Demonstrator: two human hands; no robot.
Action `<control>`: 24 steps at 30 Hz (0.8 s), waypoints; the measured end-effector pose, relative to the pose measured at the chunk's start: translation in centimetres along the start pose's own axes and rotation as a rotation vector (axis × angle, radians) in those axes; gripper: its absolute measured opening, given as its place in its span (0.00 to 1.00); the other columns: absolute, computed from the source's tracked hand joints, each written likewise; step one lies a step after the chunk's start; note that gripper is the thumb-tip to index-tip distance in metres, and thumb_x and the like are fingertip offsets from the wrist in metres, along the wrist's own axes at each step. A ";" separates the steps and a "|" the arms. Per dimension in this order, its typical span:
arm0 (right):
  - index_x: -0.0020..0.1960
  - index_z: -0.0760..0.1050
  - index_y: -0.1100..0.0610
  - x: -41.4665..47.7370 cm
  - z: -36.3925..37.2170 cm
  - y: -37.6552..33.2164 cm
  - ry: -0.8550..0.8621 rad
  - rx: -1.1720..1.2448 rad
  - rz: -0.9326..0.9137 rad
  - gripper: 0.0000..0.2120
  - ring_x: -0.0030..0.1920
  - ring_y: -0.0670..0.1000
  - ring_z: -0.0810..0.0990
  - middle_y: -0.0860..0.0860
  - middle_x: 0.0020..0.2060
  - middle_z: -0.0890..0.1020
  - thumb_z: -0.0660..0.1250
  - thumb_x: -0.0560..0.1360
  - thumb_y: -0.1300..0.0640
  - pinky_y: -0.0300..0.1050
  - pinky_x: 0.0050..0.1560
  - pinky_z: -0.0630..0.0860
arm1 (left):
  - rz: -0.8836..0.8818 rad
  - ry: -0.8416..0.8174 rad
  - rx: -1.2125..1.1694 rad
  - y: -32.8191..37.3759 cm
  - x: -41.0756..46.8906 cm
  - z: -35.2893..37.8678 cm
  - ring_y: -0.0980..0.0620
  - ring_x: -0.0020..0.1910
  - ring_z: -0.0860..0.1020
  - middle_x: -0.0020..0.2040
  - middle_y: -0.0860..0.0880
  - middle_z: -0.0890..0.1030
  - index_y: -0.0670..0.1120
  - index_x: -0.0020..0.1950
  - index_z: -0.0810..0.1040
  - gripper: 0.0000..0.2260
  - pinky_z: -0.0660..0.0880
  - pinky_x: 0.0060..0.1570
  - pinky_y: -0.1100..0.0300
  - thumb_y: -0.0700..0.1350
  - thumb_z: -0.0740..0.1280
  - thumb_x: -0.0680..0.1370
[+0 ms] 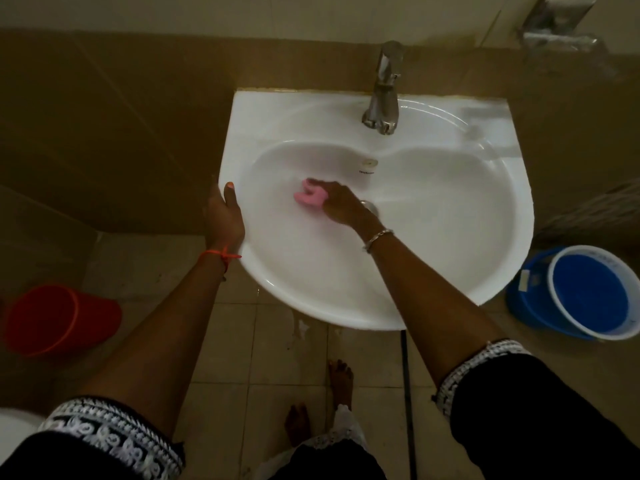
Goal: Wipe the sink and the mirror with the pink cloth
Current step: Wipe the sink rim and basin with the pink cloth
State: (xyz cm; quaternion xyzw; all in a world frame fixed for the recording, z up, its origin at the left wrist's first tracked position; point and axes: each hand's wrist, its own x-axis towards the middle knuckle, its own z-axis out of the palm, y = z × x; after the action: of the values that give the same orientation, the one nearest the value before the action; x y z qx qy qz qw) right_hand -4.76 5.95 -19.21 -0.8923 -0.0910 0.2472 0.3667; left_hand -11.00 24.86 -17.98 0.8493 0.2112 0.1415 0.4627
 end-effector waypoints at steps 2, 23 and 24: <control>0.55 0.71 0.42 0.0 1.7 0.5 -0.071 -0.152 -0.069 0.11 0.53 0.51 0.71 0.52 0.52 0.73 0.59 0.73 0.45 0.46 0.59 0.69 | -0.003 -0.005 -0.032 0.2 -0.2 0.0 0.44 0.66 0.71 0.67 0.38 0.72 0.36 0.69 0.65 0.17 0.64 0.63 0.62 0.42 0.53 0.82; 0.54 0.77 0.67 -11.4 -4.7 -2.6 -0.776 -0.351 0.000 0.16 0.44 0.53 0.75 0.59 0.47 0.82 0.56 0.72 0.71 0.44 0.43 0.70 | -0.044 0.068 0.253 1.1 -0.2 0.2 0.39 0.68 0.68 0.68 0.35 0.70 0.35 0.69 0.65 0.19 0.58 0.67 0.56 0.45 0.52 0.82; 0.54 0.78 0.66 -11.8 -5.1 -2.6 -0.796 -0.377 0.005 0.15 0.42 0.52 0.75 0.54 0.42 0.81 0.56 0.73 0.71 0.42 0.42 0.70 | -0.056 0.065 0.267 1.1 -0.2 0.1 0.39 0.68 0.67 0.69 0.35 0.70 0.35 0.69 0.65 0.20 0.58 0.67 0.56 0.45 0.52 0.82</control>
State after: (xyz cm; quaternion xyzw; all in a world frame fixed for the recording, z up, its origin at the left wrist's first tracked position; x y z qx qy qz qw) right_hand -12.30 0.58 -9.86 -0.7790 -0.2667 0.5516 0.1333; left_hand -10.85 24.12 -17.11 0.8920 0.2664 0.1268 0.3424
